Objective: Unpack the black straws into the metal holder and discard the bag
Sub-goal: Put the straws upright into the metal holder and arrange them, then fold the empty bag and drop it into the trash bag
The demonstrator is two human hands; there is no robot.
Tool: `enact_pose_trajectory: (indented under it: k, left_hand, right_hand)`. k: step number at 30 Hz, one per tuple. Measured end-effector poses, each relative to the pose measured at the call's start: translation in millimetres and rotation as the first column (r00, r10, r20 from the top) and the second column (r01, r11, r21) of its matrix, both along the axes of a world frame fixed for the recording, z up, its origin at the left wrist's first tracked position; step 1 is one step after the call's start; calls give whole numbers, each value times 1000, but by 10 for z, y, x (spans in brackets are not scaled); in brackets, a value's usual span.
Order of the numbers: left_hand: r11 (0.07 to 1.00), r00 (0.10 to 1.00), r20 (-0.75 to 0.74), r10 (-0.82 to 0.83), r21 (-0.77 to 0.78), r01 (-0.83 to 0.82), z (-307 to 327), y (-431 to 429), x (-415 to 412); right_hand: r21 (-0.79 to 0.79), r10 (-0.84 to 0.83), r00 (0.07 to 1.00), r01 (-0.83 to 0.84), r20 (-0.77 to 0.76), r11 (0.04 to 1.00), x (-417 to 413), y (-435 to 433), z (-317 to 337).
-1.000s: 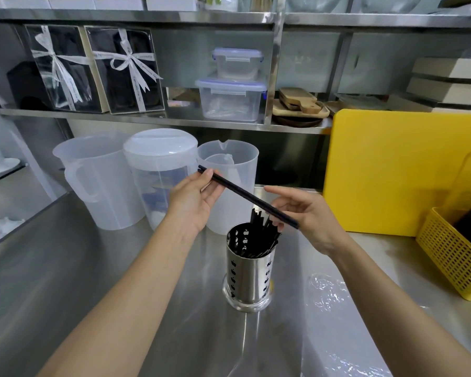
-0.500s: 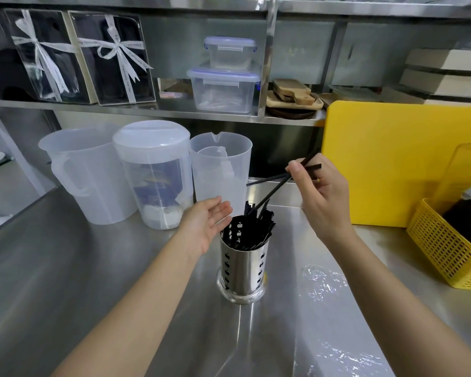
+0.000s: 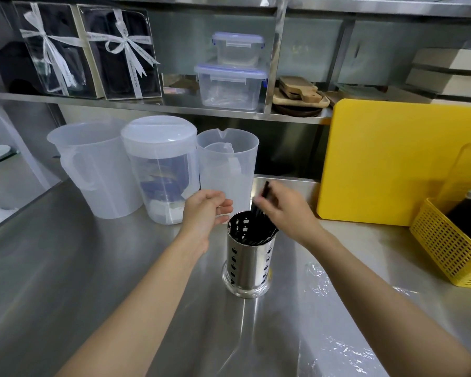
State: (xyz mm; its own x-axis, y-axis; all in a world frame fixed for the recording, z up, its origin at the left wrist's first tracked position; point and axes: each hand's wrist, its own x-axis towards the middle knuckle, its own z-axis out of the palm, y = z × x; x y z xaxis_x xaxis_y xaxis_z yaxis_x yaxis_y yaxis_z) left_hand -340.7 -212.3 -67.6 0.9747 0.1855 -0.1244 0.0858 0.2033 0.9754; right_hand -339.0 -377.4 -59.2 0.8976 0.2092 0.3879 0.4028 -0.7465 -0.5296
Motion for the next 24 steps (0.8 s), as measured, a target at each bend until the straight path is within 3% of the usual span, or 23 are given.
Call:
enact_pose_trajectory:
  k: [2, 9, 14, 19, 22, 24]
  left_hand:
    - [993, 997, 56, -56, 111, 50, 60, -35, -54]
    - [880, 929, 227, -291, 444, 167, 242, -294, -241]
    - [770, 772, 428, -469, 627, 120, 377, -765, -578]
    - [543, 688, 185, -702, 764, 349, -141, -1295, -774]
    - [321, 669, -10, -743, 872, 369, -638, -1496, -863]
    - [243, 662, -81, -745, 891, 383, -896, -1563, -944]
  right_hand:
    - [-130, -55, 998, 51, -34, 990, 30, -12, -88]
    - [25, -67, 996, 69, -62, 997, -192, -390, 54]
    - [74, -128, 991, 130, -37, 989, -501, -814, 40]
    - [40, -310, 942, 317, -127, 948, -918, -1325, -281]
    - [-75, -408, 880, 403, -241, 912, -1227, -1615, -608]
    - [-176, -453, 835, 418, -312, 891, -1415, -1791, -863]
